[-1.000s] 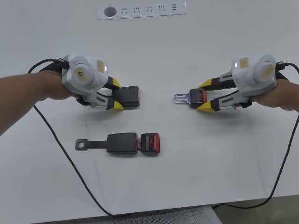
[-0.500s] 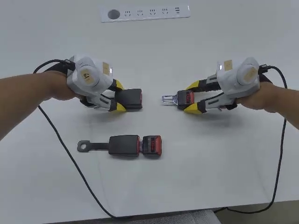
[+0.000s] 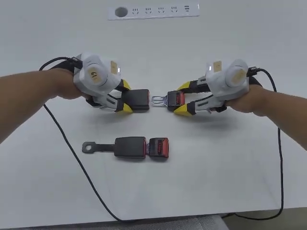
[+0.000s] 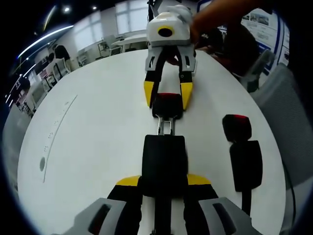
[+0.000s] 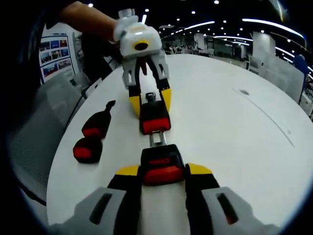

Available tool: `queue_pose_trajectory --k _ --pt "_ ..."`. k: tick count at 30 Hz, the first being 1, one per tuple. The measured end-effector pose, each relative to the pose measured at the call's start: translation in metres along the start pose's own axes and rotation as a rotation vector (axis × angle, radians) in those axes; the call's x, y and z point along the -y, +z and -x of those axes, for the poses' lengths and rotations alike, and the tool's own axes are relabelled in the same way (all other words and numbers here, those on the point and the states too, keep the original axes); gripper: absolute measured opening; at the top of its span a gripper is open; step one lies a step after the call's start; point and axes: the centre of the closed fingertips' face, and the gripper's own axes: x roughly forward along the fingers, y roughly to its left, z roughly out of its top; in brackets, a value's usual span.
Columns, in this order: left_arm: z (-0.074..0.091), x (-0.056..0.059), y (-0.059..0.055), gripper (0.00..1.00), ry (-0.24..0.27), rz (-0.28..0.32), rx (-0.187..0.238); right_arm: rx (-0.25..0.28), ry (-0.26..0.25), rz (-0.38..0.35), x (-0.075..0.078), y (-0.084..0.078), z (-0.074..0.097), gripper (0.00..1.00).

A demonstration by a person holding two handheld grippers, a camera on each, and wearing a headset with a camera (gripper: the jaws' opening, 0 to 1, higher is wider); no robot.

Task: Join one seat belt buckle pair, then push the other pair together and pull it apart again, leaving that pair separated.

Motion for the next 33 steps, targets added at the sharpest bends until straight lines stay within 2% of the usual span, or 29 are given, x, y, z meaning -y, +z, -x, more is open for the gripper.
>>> queue_pose_trajectory --k 9,11,13,20,24,33 --pt "-0.001 0.0 0.001 0.34 -0.012 -0.022 -0.012 0.0 -0.004 0.025 -0.007 0.012 -0.015 0.35" --pt "-0.001 0.0 0.001 0.34 -0.013 -0.022 -0.011 0.0 0.001 0.005 -0.007 0.011 -0.014 0.35" --pt "-0.001 0.001 0.001 0.33 -0.014 -0.024 -0.016 -0.033 -0.004 0.024 -0.009 0.011 -0.015 0.35" --pt "-0.001 0.0 0.001 0.33 -0.018 -0.026 -0.031 -0.033 -0.005 0.008 -0.007 0.013 -0.017 0.34" --pt "-0.002 0.001 0.002 0.33 -0.029 -0.041 -0.043 -0.026 -0.008 -0.002 -0.007 0.017 -0.023 0.34" --pt "-0.002 0.001 0.001 0.33 -0.032 -0.046 -0.063 -0.048 -0.023 -0.017 -0.004 0.018 -0.025 0.34"
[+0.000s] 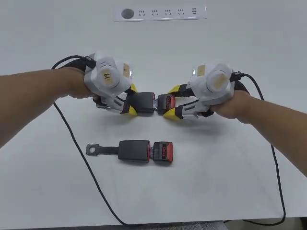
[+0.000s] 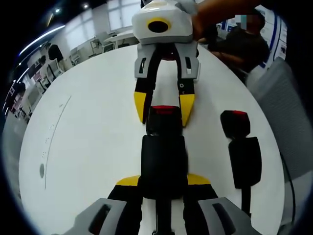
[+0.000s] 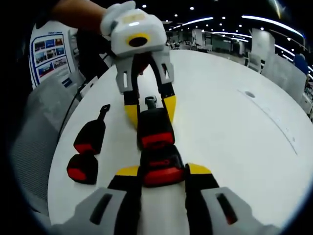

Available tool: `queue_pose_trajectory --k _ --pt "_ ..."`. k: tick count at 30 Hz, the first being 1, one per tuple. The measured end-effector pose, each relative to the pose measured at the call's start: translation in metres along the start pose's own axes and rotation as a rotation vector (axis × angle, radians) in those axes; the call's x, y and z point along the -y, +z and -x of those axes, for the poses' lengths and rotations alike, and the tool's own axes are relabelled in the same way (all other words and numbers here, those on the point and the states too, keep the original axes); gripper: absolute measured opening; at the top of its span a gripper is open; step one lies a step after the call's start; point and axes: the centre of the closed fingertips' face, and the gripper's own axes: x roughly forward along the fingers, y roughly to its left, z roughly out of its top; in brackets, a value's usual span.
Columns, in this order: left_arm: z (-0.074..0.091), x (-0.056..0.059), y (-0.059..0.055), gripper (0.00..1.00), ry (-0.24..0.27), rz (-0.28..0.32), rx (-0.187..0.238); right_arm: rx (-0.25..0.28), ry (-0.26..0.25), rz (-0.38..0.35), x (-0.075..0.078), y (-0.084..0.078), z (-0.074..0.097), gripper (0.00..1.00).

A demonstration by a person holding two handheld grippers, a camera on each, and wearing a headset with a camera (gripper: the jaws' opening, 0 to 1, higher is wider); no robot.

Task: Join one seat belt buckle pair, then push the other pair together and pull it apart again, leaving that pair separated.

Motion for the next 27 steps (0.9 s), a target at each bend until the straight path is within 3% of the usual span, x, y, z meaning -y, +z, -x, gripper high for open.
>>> queue_pose_trajectory --k 27 --pt "-0.0002 0.0021 -0.0002 0.33 -0.004 0.001 -0.026 -0.022 -0.017 0.016 0.0002 -0.0001 -0.0002 0.34"
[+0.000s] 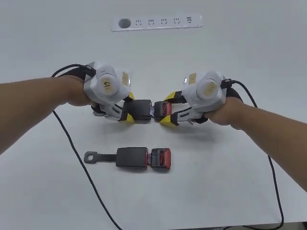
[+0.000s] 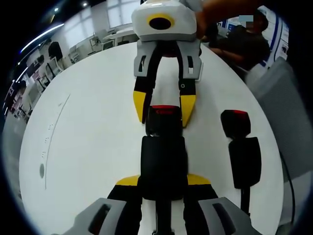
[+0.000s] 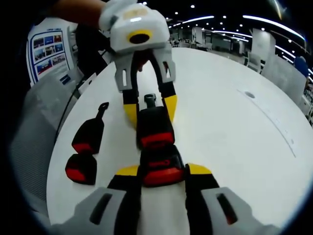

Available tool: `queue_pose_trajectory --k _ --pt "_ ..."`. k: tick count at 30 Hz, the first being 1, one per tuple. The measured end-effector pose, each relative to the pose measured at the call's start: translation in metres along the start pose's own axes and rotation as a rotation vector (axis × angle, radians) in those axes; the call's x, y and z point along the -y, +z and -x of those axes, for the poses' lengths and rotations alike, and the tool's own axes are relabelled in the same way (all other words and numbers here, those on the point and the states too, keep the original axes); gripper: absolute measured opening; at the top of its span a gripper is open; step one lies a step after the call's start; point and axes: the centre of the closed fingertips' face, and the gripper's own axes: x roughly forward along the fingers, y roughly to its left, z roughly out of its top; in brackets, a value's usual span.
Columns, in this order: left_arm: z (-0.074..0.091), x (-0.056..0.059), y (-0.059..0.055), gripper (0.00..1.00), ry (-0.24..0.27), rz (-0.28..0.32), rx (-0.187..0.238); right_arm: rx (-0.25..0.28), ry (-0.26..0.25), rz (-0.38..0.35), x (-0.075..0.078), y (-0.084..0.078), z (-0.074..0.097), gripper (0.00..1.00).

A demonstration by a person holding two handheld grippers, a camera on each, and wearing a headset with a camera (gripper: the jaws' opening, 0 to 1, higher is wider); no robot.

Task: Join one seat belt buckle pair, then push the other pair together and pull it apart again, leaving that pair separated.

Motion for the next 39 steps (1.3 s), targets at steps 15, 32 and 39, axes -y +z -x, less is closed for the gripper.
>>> queue_pose_trajectory --k 15,32,39 --pt "0.001 0.001 0.0 0.33 -0.002 0.009 0.018 0.015 -0.002 -0.003 -0.001 -0.001 0.001 0.34" --pt "0.001 -0.001 -0.001 0.33 -0.002 0.027 0.037 0.017 0.003 0.0 0.001 -0.007 0.01 0.35" --pt "0.001 0.0 -0.001 0.33 -0.001 0.032 0.035 0.018 0.004 0.0 0.002 -0.011 0.013 0.35"
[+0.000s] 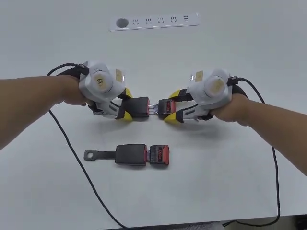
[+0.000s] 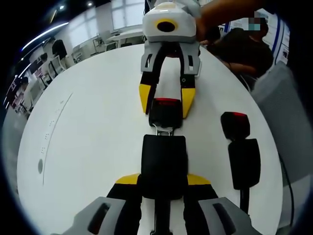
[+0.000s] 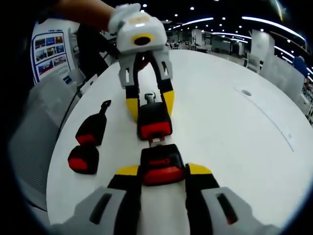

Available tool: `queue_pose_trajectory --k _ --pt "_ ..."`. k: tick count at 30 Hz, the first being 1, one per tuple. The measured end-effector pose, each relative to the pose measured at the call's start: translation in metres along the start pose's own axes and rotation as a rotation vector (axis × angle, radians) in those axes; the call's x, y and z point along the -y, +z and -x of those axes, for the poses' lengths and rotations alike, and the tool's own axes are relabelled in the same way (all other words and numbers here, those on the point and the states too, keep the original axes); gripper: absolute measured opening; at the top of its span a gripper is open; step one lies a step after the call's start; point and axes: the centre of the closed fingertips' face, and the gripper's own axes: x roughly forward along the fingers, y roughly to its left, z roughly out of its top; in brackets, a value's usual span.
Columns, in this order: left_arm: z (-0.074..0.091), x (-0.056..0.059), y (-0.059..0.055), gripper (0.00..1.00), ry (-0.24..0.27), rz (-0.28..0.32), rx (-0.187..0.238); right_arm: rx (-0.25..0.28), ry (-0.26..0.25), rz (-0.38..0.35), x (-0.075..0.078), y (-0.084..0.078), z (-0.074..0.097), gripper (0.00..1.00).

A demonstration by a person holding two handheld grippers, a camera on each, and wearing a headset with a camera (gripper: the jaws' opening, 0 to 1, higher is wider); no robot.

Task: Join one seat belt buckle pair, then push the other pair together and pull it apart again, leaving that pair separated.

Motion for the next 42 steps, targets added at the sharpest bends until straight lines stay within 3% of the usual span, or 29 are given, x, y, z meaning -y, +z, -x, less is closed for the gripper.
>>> queue_pose_trajectory --k 26,42 --pt "0.0 0.002 0.001 0.34 0.008 0.02 0.006 0.003 -0.008 -0.011 0.002 -0.029 0.033 0.35" --pt "-0.001 0.001 0.002 0.34 0.009 0.026 0.008 -0.012 -0.028 -0.025 0.011 -0.056 0.062 0.35"
